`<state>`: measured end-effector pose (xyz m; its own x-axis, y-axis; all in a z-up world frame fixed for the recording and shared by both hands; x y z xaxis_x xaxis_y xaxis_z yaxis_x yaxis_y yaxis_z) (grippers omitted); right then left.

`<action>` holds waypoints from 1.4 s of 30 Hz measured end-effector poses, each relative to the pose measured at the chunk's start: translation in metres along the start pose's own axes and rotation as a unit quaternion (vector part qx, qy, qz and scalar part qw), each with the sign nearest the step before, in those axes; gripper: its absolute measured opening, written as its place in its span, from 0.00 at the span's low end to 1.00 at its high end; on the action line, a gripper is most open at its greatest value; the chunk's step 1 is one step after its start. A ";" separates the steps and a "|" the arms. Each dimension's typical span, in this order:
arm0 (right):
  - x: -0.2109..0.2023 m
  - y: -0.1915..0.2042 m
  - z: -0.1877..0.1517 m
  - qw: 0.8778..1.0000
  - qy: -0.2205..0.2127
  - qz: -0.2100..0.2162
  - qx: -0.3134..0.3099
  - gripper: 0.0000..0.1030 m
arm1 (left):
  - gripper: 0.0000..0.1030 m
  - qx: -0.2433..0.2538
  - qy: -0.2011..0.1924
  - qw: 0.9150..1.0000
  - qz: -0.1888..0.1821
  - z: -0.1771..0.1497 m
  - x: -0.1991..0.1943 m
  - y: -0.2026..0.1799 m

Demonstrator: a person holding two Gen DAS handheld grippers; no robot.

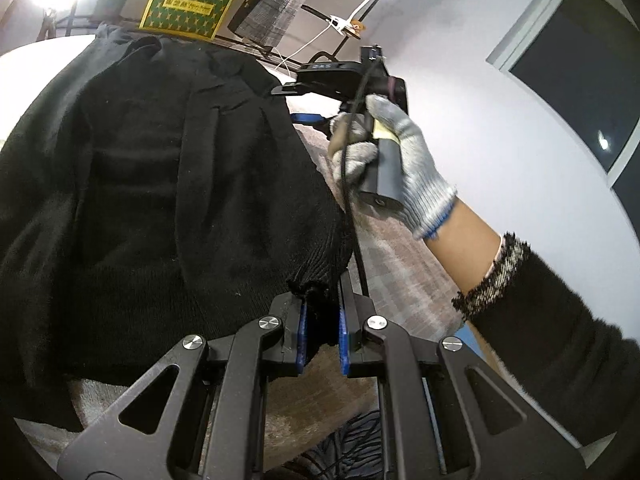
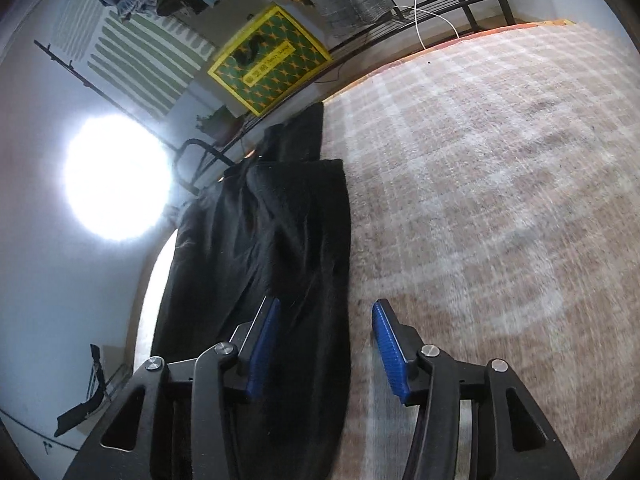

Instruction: Fold large clothes

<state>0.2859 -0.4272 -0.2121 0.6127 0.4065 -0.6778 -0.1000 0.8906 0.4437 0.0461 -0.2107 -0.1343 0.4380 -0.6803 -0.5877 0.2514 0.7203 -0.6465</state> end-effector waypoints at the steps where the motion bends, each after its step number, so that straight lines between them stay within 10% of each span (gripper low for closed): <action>1: 0.002 0.000 0.001 1.000 0.001 -0.002 -0.001 0.49 | 0.10 0.007 0.000 1.000 0.005 -0.002 0.001 -0.003; 6: 0.012 0.002 0.011 1.000 0.002 -0.007 -0.008 0.44 | 0.10 0.005 0.008 1.000 0.004 -0.006 0.007 -0.005; 12: 0.031 0.017 0.020 0.999 0.032 -0.006 -0.025 0.06 | 0.10 -0.014 0.003 1.000 -0.006 -0.009 0.006 -0.001; 22: 0.025 0.083 0.041 0.988 0.046 -0.093 -0.113 0.03 | 0.10 -0.103 -0.035 0.992 -0.066 -0.011 -0.019 0.023; 30: 0.046 0.171 0.044 0.955 0.059 -0.151 -0.250 0.03 | 0.10 -0.185 -0.073 0.975 -0.100 -0.021 -0.050 0.059; 42: 0.133 0.233 0.007 0.915 0.115 -0.169 -0.349 0.04 | 0.10 -0.237 -0.096 0.965 -0.057 -0.049 -0.075 0.103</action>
<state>0.3491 -0.1668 -0.1946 0.5274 0.0454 -0.8484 -0.4613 0.8539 -0.2410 -0.0028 -0.0923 -0.1810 0.5938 -0.6812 -0.4281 -0.0957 0.4685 -0.8782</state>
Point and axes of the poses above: each gripper's, at about its wrist camera, not at the fingertips, and x roughly the way its jaws point, y to its left, z to its top, the point moved 3 cm from there along x, roughly the way its jaws point, and after that the axes turned 13 degrees about -x, right-handed, at the moved point
